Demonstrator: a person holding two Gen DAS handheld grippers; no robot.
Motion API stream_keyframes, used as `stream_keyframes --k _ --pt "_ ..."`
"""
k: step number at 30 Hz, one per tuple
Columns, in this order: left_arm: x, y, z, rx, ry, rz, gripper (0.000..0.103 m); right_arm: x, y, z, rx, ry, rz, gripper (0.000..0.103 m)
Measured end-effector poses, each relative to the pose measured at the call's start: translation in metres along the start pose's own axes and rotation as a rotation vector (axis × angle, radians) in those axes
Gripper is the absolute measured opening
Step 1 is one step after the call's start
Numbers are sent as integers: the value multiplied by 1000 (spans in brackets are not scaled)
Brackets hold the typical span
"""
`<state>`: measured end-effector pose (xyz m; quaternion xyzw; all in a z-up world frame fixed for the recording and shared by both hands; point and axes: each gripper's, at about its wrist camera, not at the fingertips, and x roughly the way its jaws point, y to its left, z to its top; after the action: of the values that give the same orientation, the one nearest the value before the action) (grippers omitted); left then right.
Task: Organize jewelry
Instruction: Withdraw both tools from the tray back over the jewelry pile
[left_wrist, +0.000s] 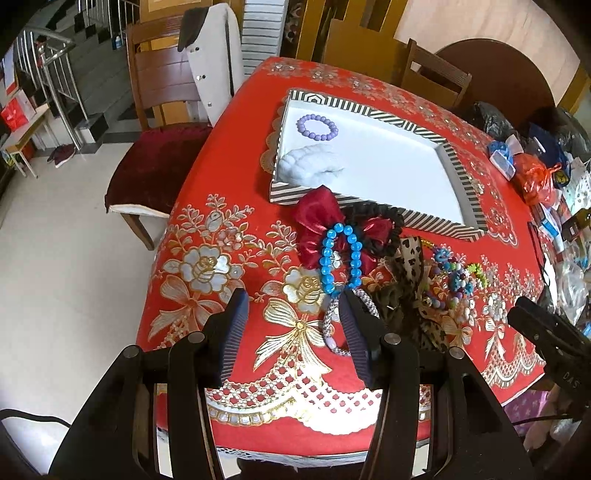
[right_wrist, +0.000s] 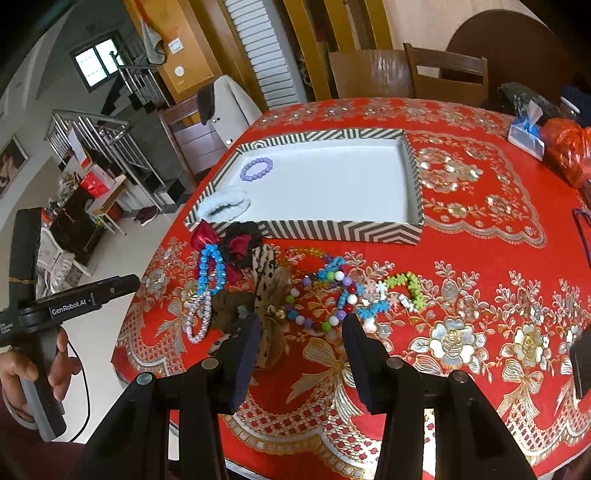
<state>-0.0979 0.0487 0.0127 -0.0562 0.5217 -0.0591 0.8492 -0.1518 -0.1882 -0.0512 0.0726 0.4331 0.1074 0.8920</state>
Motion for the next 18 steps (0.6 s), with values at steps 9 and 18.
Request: stream_keyframes --k 9,18 --pt "12 17 4 -48 36 -9 50 16 -13 1 29 31 -26 44" --pt "22 24 8 -73 59 -23 50 29 -12 8 -3 46 -39 44"
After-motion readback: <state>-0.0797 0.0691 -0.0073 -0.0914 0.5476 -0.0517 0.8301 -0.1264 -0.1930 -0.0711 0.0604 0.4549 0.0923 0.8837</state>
